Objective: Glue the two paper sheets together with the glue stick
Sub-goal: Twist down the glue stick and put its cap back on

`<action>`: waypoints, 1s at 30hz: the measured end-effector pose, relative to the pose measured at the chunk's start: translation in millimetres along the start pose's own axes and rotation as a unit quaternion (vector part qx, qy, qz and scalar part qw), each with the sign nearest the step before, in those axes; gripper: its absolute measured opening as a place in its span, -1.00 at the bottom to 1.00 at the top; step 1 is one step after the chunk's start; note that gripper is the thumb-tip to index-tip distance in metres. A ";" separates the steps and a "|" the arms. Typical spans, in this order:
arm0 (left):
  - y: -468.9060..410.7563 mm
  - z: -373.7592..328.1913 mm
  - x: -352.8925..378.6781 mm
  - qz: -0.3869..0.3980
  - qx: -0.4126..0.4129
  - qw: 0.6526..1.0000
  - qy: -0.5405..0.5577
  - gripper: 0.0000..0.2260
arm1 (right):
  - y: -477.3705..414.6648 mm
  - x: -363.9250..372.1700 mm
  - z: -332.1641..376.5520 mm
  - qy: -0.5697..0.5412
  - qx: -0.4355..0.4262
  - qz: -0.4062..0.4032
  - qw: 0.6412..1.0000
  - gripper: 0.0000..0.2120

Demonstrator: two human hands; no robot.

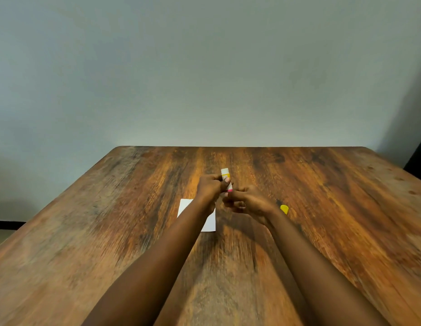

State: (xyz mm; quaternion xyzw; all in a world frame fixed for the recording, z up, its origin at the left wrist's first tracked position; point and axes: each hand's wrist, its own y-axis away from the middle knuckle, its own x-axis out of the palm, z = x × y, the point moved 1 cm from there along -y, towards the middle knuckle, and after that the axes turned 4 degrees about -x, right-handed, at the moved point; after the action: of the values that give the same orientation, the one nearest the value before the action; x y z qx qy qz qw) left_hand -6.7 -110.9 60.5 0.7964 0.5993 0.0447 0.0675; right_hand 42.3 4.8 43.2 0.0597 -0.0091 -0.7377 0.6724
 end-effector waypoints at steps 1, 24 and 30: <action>-0.8 0.8 1.2 0.005 -0.008 1.000 0.011 -0.78 | 0.4 -1.9 -0.2 -0.016 0.013 0.014 1.000 -0.89; -4.5 22.9 -4.1 -0.031 0.024 0.999 0.019 -0.74 | 11.2 -49.2 -24.8 0.530 0.043 -0.171 0.830 -0.71; -2.2 25.6 -9.7 0.016 0.034 0.999 -0.019 -0.75 | 7.5 -54.4 -33.8 0.525 0.084 -0.202 0.823 -0.68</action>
State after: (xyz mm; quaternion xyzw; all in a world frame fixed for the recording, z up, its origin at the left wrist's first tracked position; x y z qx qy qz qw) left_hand -7.6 -121.0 35.0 0.8084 0.5863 0.0096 0.0510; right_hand 58.0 60.3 14.5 0.4946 0.2956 -0.7104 0.4041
